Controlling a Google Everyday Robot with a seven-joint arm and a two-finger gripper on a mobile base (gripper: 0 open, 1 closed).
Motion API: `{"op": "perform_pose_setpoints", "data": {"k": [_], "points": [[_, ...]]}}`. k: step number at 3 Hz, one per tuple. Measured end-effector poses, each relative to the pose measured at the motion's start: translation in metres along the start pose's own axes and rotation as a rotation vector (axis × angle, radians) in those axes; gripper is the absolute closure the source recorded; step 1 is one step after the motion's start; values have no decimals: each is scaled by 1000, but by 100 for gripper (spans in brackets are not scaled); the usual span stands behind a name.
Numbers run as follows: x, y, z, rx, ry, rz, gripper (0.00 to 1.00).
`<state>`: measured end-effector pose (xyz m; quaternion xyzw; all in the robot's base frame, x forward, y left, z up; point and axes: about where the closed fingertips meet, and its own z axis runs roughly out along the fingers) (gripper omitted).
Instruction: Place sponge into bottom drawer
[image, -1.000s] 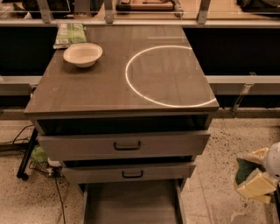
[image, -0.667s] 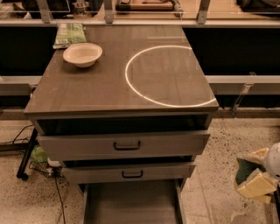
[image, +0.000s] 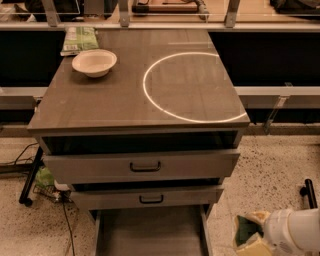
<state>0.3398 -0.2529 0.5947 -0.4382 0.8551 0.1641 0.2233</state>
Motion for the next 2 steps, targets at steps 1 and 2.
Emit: {"op": "perform_pose_setpoints", "data": {"k": [1,2], "points": [[17,11,81,-54,-96,-10,100],[18,21,140,-101,-160,4,100]]}}
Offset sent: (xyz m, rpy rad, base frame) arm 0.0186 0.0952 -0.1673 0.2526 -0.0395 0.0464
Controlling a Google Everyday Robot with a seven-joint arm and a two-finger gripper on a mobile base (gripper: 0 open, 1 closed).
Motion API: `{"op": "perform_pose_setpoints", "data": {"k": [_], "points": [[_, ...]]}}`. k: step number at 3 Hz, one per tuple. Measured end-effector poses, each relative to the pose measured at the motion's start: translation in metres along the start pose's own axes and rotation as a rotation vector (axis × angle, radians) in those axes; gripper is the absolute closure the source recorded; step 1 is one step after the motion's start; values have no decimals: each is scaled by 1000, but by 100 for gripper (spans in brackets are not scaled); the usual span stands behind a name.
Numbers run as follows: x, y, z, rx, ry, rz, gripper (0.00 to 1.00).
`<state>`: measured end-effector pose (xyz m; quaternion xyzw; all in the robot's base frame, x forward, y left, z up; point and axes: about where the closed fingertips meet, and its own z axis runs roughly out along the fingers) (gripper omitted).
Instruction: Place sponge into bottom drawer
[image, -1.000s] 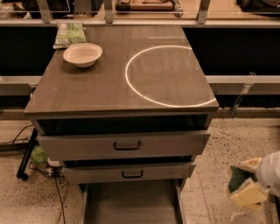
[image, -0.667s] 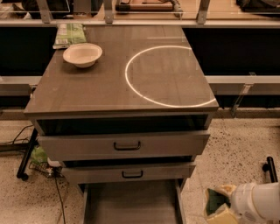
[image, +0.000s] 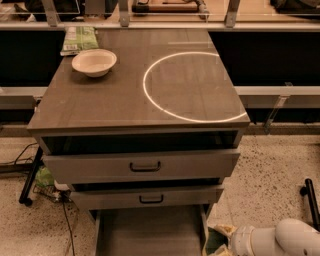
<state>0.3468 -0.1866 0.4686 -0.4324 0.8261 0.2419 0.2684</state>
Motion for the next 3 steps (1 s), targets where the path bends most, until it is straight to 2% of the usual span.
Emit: {"op": "perform_pose_setpoints", "data": {"k": [1,2,3], "points": [[1,1,4,-5,-7,4,100],[0,1,26,-17,-65,24,100],[-14,-14,73,5,-153,-1,100]]}}
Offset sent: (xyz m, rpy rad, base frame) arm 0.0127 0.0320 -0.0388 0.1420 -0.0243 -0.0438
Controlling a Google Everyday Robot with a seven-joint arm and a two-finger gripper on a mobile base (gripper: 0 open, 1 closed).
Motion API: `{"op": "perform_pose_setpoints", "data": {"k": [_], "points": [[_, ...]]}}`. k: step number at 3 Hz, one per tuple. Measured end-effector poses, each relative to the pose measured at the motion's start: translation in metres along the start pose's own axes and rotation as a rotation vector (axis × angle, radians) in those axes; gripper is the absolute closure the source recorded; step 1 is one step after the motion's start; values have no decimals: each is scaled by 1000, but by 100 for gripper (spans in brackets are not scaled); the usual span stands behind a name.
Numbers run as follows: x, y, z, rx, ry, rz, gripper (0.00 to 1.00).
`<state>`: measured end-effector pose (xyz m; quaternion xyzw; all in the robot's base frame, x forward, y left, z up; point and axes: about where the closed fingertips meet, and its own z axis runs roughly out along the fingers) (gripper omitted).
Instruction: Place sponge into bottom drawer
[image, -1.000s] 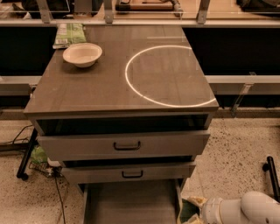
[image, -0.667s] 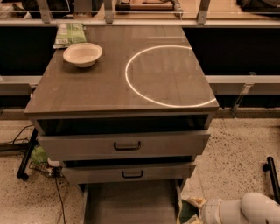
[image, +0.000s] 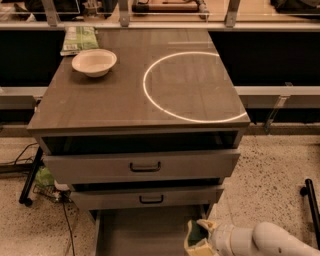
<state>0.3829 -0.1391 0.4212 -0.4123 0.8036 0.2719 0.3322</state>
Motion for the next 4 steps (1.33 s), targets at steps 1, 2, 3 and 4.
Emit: {"op": "perform_pose_setpoints", "data": {"k": [1,2,3,4], "points": [[1,-17,47,21,-57,-3,100],[8,-25,84,17,-67,0,85],[13,-29,103,13,-73,6,62],[10,-27,113,4,-86,1,39]]}}
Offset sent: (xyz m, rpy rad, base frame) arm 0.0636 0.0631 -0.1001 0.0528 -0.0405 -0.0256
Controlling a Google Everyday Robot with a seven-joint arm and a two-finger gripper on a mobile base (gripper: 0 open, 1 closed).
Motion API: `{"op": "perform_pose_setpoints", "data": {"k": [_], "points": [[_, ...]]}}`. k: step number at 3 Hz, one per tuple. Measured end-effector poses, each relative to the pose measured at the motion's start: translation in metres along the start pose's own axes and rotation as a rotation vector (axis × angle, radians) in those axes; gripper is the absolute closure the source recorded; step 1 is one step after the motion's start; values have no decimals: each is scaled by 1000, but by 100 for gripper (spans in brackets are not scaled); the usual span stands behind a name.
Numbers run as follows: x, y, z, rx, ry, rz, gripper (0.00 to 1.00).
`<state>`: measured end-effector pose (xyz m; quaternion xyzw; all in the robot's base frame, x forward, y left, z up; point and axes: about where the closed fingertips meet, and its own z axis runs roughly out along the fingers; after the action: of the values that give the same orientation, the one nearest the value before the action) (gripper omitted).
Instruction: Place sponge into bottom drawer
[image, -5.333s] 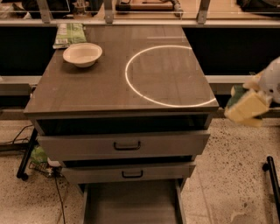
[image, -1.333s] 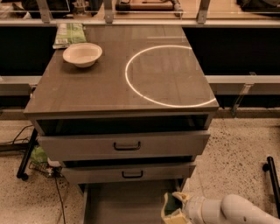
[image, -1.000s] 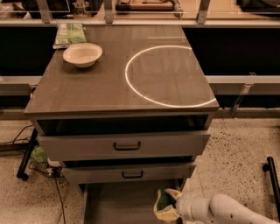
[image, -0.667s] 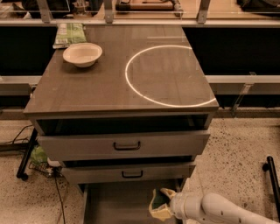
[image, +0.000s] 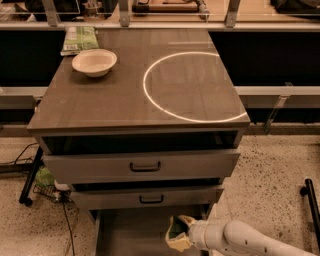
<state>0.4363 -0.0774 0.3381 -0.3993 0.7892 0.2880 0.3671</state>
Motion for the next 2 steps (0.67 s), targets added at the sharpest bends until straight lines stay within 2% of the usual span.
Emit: {"op": "perform_pose_setpoints", "data": {"k": [1,2], "points": [[-1,3,5,-4,-5,-5,15],[1,5,6,-6,-9,2,0]]}}
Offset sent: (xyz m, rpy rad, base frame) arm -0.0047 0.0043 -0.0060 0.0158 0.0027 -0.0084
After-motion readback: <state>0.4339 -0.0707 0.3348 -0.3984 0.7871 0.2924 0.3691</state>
